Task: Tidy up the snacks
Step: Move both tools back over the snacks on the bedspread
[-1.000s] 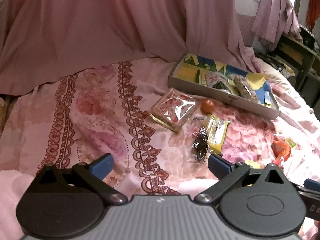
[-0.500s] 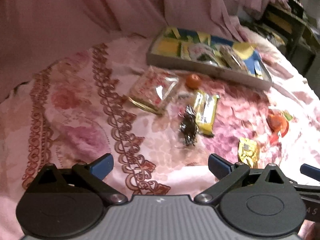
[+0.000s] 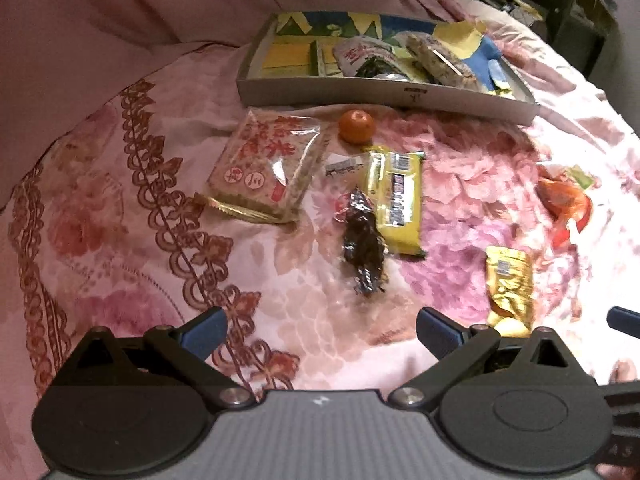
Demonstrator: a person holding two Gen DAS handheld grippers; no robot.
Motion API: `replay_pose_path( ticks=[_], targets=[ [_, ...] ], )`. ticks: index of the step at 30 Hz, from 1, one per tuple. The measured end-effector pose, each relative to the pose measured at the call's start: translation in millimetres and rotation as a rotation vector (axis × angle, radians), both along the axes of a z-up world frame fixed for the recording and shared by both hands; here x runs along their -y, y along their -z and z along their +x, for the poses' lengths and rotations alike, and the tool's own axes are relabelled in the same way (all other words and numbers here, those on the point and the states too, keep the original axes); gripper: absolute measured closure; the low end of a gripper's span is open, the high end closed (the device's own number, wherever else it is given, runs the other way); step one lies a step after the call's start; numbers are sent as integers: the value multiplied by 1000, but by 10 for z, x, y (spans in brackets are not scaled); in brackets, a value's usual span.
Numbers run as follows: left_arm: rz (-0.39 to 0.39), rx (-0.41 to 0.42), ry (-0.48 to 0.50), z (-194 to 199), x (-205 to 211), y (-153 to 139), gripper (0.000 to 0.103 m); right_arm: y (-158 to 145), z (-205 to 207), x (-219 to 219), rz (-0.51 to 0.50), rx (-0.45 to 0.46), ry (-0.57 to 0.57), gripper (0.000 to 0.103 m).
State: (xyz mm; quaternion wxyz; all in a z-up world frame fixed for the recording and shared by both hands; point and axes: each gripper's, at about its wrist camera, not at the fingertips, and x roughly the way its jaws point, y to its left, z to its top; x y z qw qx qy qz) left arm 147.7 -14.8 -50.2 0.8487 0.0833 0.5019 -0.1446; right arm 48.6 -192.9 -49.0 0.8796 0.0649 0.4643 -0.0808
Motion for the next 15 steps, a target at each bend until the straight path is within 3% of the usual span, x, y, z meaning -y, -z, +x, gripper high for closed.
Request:
replay_pose_path(
  ticks=[15],
  targets=[
    [-4, -83, 4, 224, 25, 204, 1, 344, 201, 85, 157, -133, 89, 1]
  ],
)
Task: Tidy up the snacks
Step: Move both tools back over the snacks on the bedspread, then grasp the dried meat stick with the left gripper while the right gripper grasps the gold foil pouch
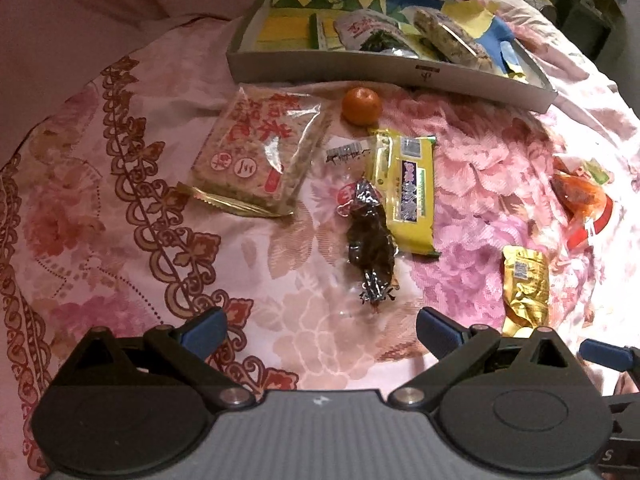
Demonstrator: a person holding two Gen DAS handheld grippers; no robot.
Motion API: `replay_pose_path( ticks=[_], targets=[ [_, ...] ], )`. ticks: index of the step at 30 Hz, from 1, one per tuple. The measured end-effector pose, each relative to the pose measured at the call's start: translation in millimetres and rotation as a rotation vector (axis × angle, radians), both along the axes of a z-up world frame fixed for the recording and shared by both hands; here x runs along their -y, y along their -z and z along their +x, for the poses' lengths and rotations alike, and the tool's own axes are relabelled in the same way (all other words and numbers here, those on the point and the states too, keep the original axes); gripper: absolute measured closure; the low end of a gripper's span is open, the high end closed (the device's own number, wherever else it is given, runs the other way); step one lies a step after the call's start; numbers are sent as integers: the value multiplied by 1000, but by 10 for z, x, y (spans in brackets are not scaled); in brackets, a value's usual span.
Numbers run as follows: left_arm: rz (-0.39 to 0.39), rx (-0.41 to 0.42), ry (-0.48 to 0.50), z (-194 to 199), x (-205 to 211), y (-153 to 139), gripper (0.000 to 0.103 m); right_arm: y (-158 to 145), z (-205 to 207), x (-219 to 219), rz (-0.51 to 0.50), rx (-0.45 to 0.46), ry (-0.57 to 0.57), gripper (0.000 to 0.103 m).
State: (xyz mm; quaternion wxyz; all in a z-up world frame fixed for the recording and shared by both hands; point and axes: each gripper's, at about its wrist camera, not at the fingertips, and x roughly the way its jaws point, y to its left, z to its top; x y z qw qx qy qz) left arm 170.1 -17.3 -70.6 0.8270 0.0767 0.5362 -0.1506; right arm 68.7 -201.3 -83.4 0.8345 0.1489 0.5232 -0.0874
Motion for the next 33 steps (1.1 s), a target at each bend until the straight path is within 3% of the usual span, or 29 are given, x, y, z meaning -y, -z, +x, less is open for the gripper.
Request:
replay_pose_path(
  ticks=[7, 17, 21, 27, 33],
  targets=[
    [-13, -26, -19, 152, -28, 113, 1, 89, 55, -41, -20, -21, 14, 1],
    [-22, 20, 81, 254, 139, 117, 3, 58, 60, -102, -59, 72, -4, 6],
    [-81, 22, 78, 279, 104, 103, 15, 57, 72, -95, -47, 76, 0, 6],
    [-151, -1, 101, 264, 96, 87, 40, 22, 25, 29, 59, 105, 62, 3],
    [-157, 3, 130, 240, 146, 99, 51, -6, 40, 78, 54, 147, 100, 8]
  ],
)
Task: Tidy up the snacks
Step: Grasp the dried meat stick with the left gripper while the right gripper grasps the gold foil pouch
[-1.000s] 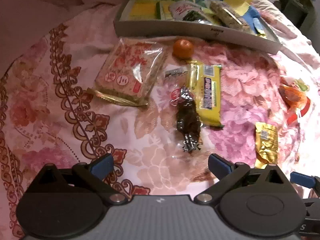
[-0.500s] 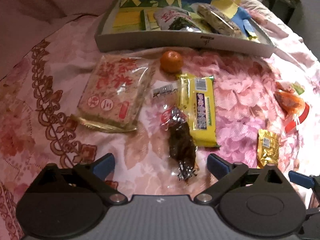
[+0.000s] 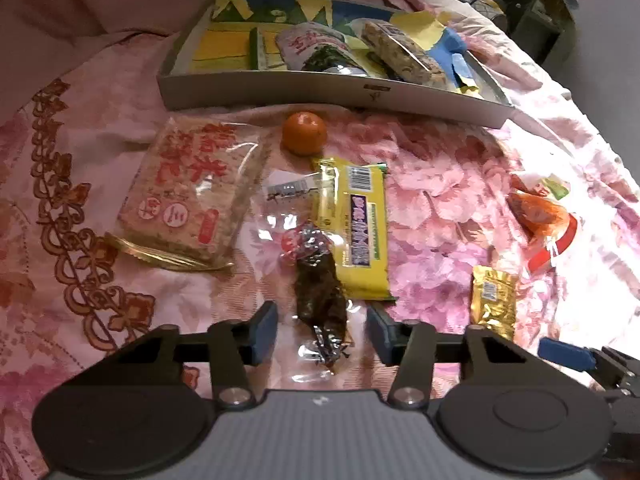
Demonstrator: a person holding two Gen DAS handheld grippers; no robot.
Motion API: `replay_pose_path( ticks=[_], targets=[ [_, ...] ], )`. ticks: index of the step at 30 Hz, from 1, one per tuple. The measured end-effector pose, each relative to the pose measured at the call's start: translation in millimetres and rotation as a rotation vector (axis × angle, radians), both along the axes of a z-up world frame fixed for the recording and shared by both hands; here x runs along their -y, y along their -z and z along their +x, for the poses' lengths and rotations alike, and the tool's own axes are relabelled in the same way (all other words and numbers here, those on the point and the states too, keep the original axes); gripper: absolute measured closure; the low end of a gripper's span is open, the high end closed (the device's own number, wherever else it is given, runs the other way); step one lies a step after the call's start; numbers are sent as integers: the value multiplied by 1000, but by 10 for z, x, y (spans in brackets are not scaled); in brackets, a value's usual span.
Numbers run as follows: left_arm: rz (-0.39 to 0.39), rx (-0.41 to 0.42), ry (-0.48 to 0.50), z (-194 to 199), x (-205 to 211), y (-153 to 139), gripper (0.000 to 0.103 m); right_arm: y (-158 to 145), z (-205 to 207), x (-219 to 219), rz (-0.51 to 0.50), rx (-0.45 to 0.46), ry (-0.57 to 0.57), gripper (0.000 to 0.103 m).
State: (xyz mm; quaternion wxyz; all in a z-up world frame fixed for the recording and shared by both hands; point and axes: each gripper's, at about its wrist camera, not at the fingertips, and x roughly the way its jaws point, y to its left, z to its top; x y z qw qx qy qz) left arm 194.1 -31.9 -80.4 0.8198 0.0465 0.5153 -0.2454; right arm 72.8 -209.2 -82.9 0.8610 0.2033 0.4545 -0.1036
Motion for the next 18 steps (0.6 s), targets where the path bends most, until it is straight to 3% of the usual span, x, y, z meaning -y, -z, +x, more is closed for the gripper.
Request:
replay_pose_path(
  ticks=[8, 13, 18],
  targets=[
    [-74, -85, -66, 32, -116, 28, 52, 29, 42, -68, -76, 10, -37, 20],
    [-82, -132, -48, -52, -98, 42, 52, -2, 42, -168, -110, 35, -98, 39],
    [-54, -126, -38, -120, -68, 28, 52, -16, 29, -184, -129, 47, -109, 44]
  ],
)
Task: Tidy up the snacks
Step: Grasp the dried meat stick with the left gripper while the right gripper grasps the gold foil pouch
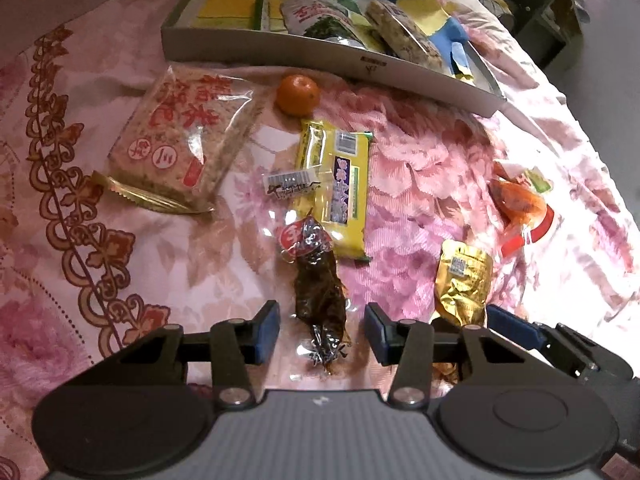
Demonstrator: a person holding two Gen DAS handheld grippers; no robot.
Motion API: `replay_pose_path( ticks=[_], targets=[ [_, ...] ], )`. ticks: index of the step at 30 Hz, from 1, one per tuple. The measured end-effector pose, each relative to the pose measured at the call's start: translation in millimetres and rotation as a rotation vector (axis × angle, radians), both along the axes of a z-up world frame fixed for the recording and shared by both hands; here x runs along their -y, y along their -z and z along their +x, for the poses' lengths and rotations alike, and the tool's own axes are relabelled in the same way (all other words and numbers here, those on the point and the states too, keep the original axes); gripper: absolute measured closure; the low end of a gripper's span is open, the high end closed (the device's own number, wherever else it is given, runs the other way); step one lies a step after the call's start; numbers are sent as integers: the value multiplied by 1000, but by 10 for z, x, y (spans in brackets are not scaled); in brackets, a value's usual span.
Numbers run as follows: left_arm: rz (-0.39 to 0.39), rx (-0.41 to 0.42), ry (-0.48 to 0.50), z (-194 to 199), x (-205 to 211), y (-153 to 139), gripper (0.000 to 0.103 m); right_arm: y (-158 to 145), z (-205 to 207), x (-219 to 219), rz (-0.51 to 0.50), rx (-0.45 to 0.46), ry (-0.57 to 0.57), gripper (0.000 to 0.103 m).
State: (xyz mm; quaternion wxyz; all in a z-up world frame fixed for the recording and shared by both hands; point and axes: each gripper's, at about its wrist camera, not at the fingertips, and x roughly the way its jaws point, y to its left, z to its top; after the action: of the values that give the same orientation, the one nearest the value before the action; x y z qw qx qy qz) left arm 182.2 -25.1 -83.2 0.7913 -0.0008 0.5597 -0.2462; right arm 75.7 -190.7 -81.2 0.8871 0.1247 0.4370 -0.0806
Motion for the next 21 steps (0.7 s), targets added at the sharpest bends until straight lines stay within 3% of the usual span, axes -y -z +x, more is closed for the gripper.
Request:
replay_pose_path(
  ticks=[14, 16, 21],
  targets=[
    [5, -2, -21, 11, -29, 2, 52, 52, 88, -61, -49, 12, -48, 43],
    [10, 4, -21, 1, -22, -4, 52, 50, 84, -70, -47, 16, -56, 55],
    [22, 20, -27, -17, -44, -33, 52, 11, 56, -155, -59, 51, -123, 57]
  ],
)
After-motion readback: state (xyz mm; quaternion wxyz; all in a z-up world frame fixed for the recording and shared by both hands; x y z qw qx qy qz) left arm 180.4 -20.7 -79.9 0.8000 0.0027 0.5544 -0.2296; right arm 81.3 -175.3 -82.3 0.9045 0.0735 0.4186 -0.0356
